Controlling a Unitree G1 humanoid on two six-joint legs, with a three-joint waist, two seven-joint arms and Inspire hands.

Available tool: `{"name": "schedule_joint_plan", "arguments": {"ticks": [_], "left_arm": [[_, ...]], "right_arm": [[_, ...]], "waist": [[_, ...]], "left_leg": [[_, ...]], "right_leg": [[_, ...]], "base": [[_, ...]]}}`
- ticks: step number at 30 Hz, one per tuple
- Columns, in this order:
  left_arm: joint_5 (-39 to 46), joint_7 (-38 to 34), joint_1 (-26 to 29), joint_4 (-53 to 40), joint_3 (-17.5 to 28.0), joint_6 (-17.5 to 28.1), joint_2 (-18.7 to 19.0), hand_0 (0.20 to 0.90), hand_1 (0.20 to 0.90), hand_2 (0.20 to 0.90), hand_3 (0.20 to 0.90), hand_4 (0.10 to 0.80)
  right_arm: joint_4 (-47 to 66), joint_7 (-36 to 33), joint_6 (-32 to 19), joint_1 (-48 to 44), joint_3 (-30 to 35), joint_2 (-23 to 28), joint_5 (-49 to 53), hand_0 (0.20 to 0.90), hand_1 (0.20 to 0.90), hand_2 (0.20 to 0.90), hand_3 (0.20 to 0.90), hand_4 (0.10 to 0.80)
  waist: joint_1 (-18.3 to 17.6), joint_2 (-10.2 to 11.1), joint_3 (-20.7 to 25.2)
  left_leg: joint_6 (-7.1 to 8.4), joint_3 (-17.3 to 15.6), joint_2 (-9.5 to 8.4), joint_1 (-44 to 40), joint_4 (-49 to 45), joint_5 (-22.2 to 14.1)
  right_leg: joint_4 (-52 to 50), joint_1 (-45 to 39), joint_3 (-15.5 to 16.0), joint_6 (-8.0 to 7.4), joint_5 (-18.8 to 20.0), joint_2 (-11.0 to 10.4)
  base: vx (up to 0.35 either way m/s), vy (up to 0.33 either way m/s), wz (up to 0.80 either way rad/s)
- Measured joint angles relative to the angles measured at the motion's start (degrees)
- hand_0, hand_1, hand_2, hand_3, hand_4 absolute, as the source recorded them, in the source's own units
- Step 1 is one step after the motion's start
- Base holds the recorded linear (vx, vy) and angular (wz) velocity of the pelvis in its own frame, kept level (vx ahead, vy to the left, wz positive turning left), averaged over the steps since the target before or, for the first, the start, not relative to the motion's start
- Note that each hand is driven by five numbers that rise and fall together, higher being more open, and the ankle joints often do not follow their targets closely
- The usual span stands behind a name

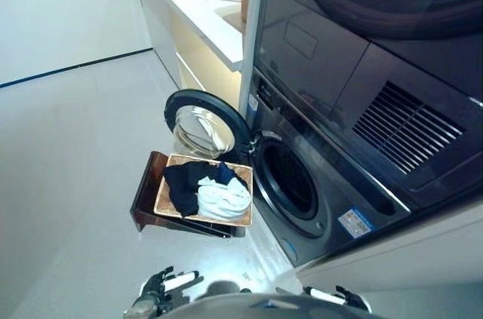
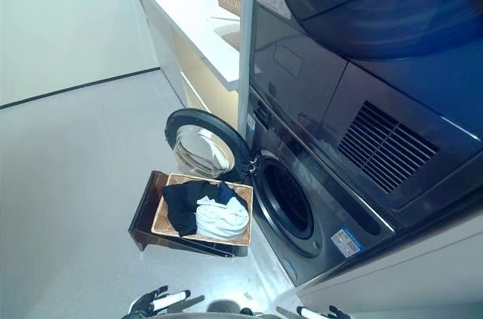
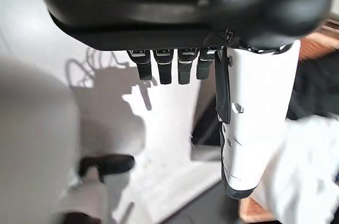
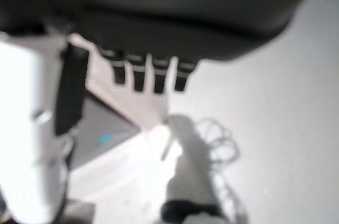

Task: Pick up the clothes and place them into the washing machine

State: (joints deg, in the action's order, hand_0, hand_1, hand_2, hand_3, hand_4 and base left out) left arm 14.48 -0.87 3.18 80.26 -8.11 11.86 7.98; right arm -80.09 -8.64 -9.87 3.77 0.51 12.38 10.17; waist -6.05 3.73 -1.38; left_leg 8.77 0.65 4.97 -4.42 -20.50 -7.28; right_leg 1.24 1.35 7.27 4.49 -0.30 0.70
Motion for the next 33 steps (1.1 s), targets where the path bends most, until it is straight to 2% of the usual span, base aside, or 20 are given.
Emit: {"name": "schedule_joint_plan", "arguments": {"ticks": [1,2,3,4,6,8,9,10,11,12,14,18,25,28,30,33], "left_arm": [[0.0,0.1,0.4,-0.3,0.0,0.0,-0.1,0.9,0.9,0.9,0.9,0.8],[0.0,0.2,1.3,-1.0,0.0,0.0,-0.3,0.9,0.9,0.9,0.9,0.8],[0.0,0.2,1.8,-1.0,0.0,0.0,-0.4,0.9,0.9,0.9,0.9,0.8],[0.1,0.4,1.8,-1.0,0.1,-0.2,-0.2,0.9,0.9,0.9,0.9,0.8],[0.8,0.1,2.1,-1.1,0.2,-0.1,0.4,0.9,0.9,0.9,0.9,0.8],[1.7,-0.3,1.3,-1.1,0.2,0.0,0.5,0.9,0.9,0.9,0.9,0.8],[1.8,-0.4,0.6,-1.1,0.2,0.0,0.1,0.9,0.9,0.9,0.9,0.8],[1.9,-0.4,-0.1,-1.0,0.1,0.0,-0.8,0.9,0.9,0.9,0.9,0.8],[2.0,-0.4,-1.2,-0.9,0.0,-0.1,-1.4,0.9,0.9,0.9,0.9,0.8],[2.1,-0.5,-1.1,-1.3,-0.1,0.0,-1.0,0.9,0.9,0.9,0.9,0.8],[2.1,-0.5,-1.4,-1.6,-0.1,0.0,0.2,0.9,0.9,0.9,0.9,0.8],[2.2,-0.4,-1.6,-1.5,0.1,0.0,1.6,0.9,0.9,0.9,0.9,0.8],[2.1,-0.3,-2.4,-0.8,0.4,-0.1,1.2,0.9,0.9,0.9,0.9,0.8],[1.9,-0.3,-2.5,-0.7,0.5,0.0,1.4,0.9,0.9,0.9,0.9,0.8],[1.7,-0.3,-2.6,-0.4,0.6,-0.1,1.6,0.9,0.9,0.9,0.9,0.8],[1.2,-0.3,-2.5,0.2,0.6,-0.1,1.6,0.9,0.9,0.9,0.9,0.8]], "right_arm": [[-0.1,0.0,0.0,-0.1,0.0,0.0,0.0,0.9,0.9,0.9,0.9,0.8],[-0.7,0.0,0.3,-0.5,0.2,0.0,0.0,0.9,0.9,0.9,0.9,0.8],[-0.7,-0.1,0.4,-0.6,0.2,0.2,0.0,0.9,0.9,0.9,0.9,0.8],[-0.7,-0.2,0.3,-0.7,0.2,0.3,0.0,0.9,0.9,0.9,0.9,0.8],[-0.6,-0.2,0.1,-1.9,0.2,0.7,0.0,0.9,0.9,0.9,0.9,0.8],[-0.4,-0.2,-0.2,-2.3,0.1,1.3,0.0,0.9,0.9,0.9,0.9,0.8],[-0.6,-0.2,-0.1,-2.1,0.1,1.9,0.0,0.9,0.9,0.9,0.9,0.8],[-0.7,-0.2,-0.1,-1.2,0.1,3.0,0.0,0.9,0.9,0.9,0.9,0.8],[-0.8,-0.2,0.0,-0.2,0.1,3.4,0.1,0.9,0.9,0.9,0.9,0.8],[-1.4,-0.1,0.0,-0.1,0.1,2.7,0.5,0.9,0.9,0.9,0.9,0.8],[-3.0,0.0,0.3,0.3,0.1,1.2,0.5,0.9,0.9,0.9,0.9,0.8],[-3.5,-0.2,0.4,0.5,0.2,0.5,0.5,0.9,0.9,0.9,0.9,0.8],[-3.0,-0.1,1.2,-2.1,0.0,0.5,0.3,0.9,0.9,0.9,0.9,0.8],[-2.2,-0.1,1.1,-3.5,-0.5,0.5,-0.1,0.9,0.9,0.9,0.9,0.8],[-0.8,0.0,1.0,-4.1,-0.7,0.4,-0.1,0.9,0.9,0.9,0.9,0.8],[-0.5,-0.1,1.0,-4.8,-0.6,0.5,-0.1,0.9,0.9,0.9,0.9,0.8]], "waist": [[-0.1,0.3,-0.2],[0.0,1.4,-0.9],[0.5,2.4,-2.1],[0.8,2.5,-2.4],[1.1,1.5,-3.5],[0.9,-0.3,-4.3],[0.7,-2.0,-4.3],[0.8,-4.8,-3.7],[0.3,-6.5,-3.1],[0.5,-5.6,-3.3],[0.5,-3.8,-3.1],[0.6,-1.6,-2.6],[2.8,-2.4,0.1],[4.7,-2.8,1.2],[5.4,-2.6,2.2],[5.4,-2.6,2.7]], "left_leg": [[-0.41,-0.6,-0.1,1.5,0.6,-0.3],[-1.83,-1.1,-1.28,4.4,4.2,-0.6],[-2.4,-2.2,-2.15,6.1,8.4,-0.1],[-2.7,-2.1,-2.14,7.7,10.0,0.3],[-3.36,-2.0,-1.63,9.6,15.3,3.0],[-4.07,-1.8,-1.01,9.9,17.9,6.8],[-4.69,-1.6,-0.38,10.0,18.3,8.8],[-5.94,-1.7,0.45,9.9,18.7,12.3],[-6.28,-2.0,1.3,9.5,19.4,11.1],[-6.58,-2.0,0.4,8.4,20.9,11.2],[-7.61,-2.5,-1.16,7.5,22.4,11.1],[-8.33,-2.4,-2.85,6.3,23.4,10.8],[-9.75,-2.9,-4.63,4.9,24.0,9.2],[-10.36,-4.7,-5.04,5.2,23.7,8.2],[-11.15,-5.4,-6.37,5.1,23.7,7.7],[-12.4,-5.6,-7.17,4.8,23.9,6.9]], "right_leg": [[0.4,-0.1,-0.2,0.39,-0.5,-0.4],[0.9,-0.2,-2.2,0.53,-0.2,-1.5],[1.2,-1.0,-3.3,0.06,0.2,-2.5],[1.3,-1.1,-3.8,0.06,0.0,-2.8],[1.6,-2.1,-5.9,-0.24,0.0,-2.7],[2.3,-4.1,-7.3,-1.83,0.1,-2.4],[2.5,-5.1,-8.2,-2.46,-0.4,-2.0],[2.5,-5.6,-8.8,-3.65,-1.1,-0.7],[2.2,-5.8,-8.9,-4.74,-2.1,0.3],[1.1,-5.4,-9.0,-5.55,-2.8,-1.1],[1.1,-5.7,-9.3,-6.9,-3.2,-2.2],[1.1,-6.8,-8.6,-8.05,-4.1,-3.9],[1.5,-7.8,-9.2,-8.9,-4.9,-5.7],[0.7,-6.5,-10.7,-9.49,-5.3,-6.4],[-0.4,-5.9,-11.1,-10.33,-5.9,-7.3],[-5.5,-3.4,-11.0,-11.63,-6.9,-7.9]], "base": [[0.089,-0.087,-0.36],[0.074,-0.082,-0.47],[0.082,-0.065,-0.51],[0.094,-0.043,-0.49],[0.105,-0.006,-0.37],[0.118,0.025,-0.26],[0.141,0.056,-0.14],[0.154,0.079,-0.11],[0.162,0.11,-0.11],[0.168,0.128,-0.08],[0.199,0.183,-0.01],[0.214,0.177,-0.05],[0.258,0.243,-0.22],[0.214,0.202,-0.12],[0.178,0.184,-0.03],[0.189,0.222,-0.01]]}}
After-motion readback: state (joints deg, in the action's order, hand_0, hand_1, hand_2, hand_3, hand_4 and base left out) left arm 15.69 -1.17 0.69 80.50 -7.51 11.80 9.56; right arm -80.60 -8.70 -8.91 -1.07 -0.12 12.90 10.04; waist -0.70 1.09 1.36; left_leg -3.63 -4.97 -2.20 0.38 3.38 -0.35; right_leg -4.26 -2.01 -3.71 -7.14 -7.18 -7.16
